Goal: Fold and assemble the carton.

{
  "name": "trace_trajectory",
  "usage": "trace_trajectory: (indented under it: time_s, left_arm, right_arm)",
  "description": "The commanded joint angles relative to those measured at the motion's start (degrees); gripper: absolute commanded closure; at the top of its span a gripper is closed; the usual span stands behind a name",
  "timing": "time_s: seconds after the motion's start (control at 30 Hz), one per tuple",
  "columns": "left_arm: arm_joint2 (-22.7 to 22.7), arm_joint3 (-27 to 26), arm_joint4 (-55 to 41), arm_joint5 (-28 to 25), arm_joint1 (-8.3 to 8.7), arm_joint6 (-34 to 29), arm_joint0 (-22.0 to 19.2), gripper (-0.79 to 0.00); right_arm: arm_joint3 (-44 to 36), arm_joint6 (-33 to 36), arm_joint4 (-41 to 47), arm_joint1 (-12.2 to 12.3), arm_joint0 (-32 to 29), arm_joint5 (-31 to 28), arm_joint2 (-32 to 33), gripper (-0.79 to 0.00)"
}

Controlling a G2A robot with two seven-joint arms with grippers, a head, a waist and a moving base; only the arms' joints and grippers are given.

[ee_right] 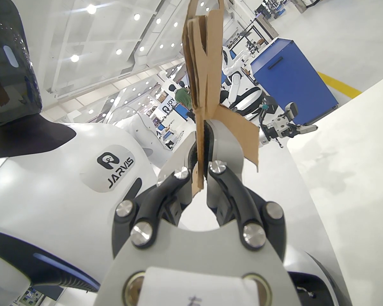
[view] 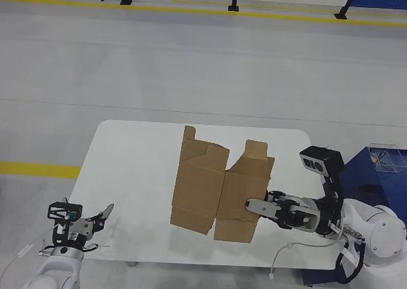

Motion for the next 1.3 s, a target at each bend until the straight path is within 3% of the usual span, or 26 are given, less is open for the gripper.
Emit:
trace_trajectory:
  time_s: [0.0, 0.17, 0.33, 0.57, 0.7, 0.83, 1.0, 1.27]
  left_arm:
    - [0.00, 0.00, 0.00, 0.00, 0.00, 0.00, 0.00, -0.785]
    - [0.00, 0.00, 0.00, 0.00, 0.00, 0.00, 0.00, -0.785]
    - [0.00, 0.00, 0.00, 0.00, 0.00, 0.00, 0.00, -0.785]
    - [0.00, 0.00, 0.00, 0.00, 0.00, 0.00, 0.00, -0.785]
    - [0.00, 0.00, 0.00, 0.00, 0.00, 0.00, 0.00, -0.785]
    - [0.00, 0.00, 0.00, 0.00, 0.00, 0.00, 0.00, -0.785]
    - [0.00, 0.00, 0.00, 0.00, 0.00, 0.00, 0.00, -0.785]
    - [0.00, 0.00, 0.00, 0.00, 0.00, 0.00, 0.00, -0.785]
  right_arm:
    - [2.70, 0.34, 15.52, -0.32, -1.23, 3.19, -2.48, 0.000]
    - [9.93, 7.31, 40.73, -1.43, -2.48, 12.69, -10.71, 0.000]
    - [16.50, 9.92, 62.24, -3.40, -1.70, 26.07, -21.89, 0.000]
    - [22.31, 5.24, 90.16, -6.82, 1.96, 47.47, -35.89, 0.000]
    - [24.21, 1.69, 100.19, -8.31, 3.74, 53.82, -39.71, 0.000]
    - [24.94, -0.03, 101.56, -9.20, 4.37, 54.44, -40.44, 0.000]
    - [25.14, 1.67, 94.62, -9.68, 4.21, 50.97, -38.68, 0.000]
    - [23.85, 5.67, 66.71, -8.65, 4.05, 27.65, -27.76, 0.000]
